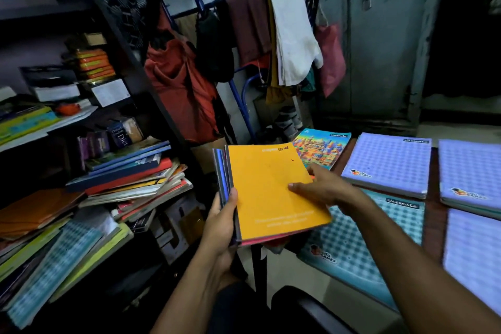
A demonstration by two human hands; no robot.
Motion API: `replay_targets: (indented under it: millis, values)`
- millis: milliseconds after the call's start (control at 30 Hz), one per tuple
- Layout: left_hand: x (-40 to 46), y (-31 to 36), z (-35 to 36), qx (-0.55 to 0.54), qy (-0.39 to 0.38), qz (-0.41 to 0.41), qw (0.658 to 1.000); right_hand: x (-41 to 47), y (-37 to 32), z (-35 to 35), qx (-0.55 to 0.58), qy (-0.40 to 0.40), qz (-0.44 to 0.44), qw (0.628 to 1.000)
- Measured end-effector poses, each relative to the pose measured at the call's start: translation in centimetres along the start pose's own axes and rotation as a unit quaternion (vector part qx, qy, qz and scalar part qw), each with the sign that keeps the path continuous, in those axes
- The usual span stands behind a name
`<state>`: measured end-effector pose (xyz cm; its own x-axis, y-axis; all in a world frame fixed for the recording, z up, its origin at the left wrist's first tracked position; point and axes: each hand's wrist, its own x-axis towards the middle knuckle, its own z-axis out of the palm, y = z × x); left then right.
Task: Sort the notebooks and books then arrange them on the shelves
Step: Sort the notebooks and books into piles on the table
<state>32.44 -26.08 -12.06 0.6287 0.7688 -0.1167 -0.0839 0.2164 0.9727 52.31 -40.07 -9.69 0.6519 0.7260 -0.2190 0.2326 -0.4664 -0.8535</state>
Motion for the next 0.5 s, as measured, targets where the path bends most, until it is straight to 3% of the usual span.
replay_targets:
  millis: [133,300,500]
  values:
    - [0.9,-1.9,2.1,-0.034,-0.016,-0.057,0.998,0.3,1.3,-2.9,0.080,0.073,-0.024,0.994]
    - [2.3,-3.3,3.4,0.027,0.021,-0.037,0.999,0.6,3.0,-4.3,-0.080,0.154,-0.031,0.984]
    - [2.2,-3.3,3.8,0.029,0.002,-0.032,0.999,1.1,3.9,-4.1,0.106,0.092,-0.012,0.990]
